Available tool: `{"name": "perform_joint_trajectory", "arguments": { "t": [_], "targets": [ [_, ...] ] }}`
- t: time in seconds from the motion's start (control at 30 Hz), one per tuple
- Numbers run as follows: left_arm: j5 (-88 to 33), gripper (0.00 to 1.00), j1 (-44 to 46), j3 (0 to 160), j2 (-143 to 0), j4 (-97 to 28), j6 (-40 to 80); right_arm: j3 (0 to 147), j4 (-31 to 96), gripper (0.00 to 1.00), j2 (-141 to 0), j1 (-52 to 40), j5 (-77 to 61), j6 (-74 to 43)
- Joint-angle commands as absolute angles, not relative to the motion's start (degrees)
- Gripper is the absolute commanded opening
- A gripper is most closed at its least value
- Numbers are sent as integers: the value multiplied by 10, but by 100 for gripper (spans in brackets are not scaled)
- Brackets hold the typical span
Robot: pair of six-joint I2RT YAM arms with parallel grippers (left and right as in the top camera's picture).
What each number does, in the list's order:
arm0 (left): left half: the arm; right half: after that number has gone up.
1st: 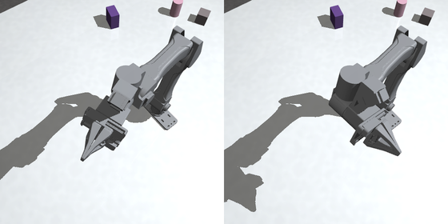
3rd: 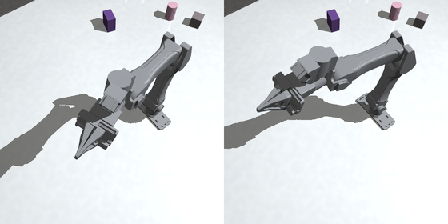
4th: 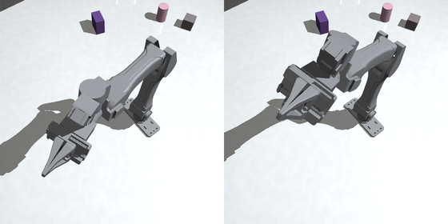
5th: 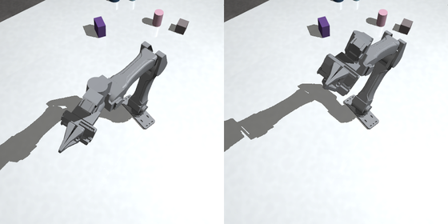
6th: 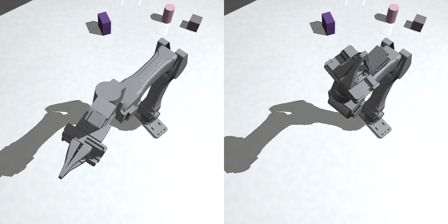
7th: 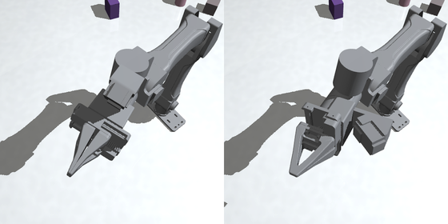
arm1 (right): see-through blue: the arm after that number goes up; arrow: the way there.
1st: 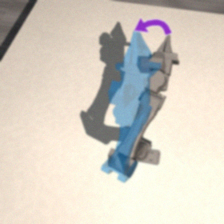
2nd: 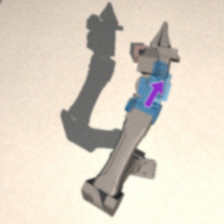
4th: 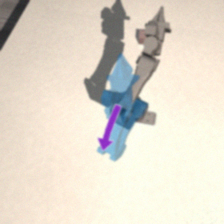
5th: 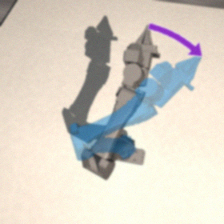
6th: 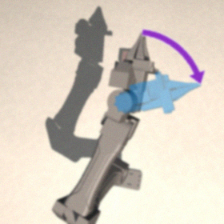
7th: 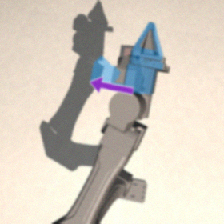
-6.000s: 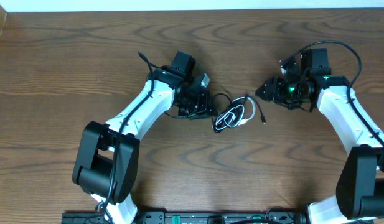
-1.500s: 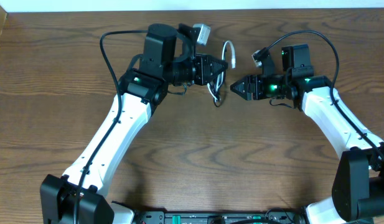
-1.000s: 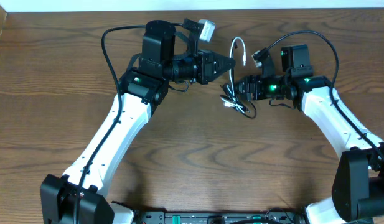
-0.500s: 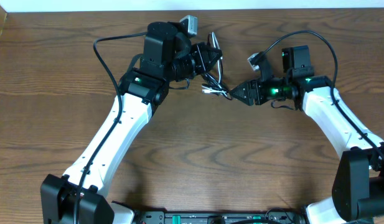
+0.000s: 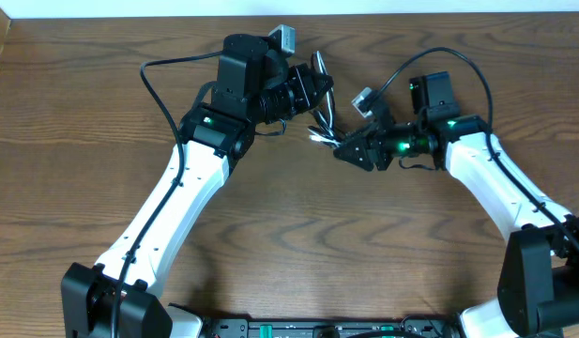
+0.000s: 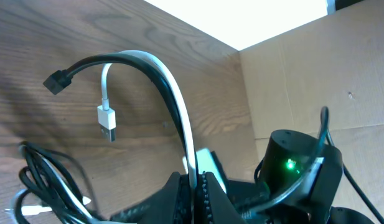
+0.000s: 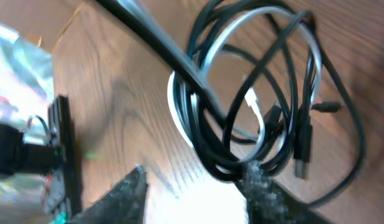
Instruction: Untangle cables
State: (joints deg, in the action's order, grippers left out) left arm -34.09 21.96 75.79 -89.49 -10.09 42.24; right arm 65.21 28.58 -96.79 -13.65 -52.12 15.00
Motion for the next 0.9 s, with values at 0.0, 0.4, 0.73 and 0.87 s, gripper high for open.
{"name": "perform_joint_trajectory", "arguments": {
  "t": [0.0,0.4,0.73,0.87],
  "targets": [
    [-338,7,222,762,-886,-100,428,659,280,31,-962,-141,-535,163],
    [-338,7,239,762,-887,-102,427,659,231,36,-962,-163,-484,108],
    [-337,8,239,762,-887,-102,422,659,237,4,-962,-165,-458,89],
    [-314,70,239,762,-887,-109,363,660,226,1,-960,-160,-458,9]
  ]
}}
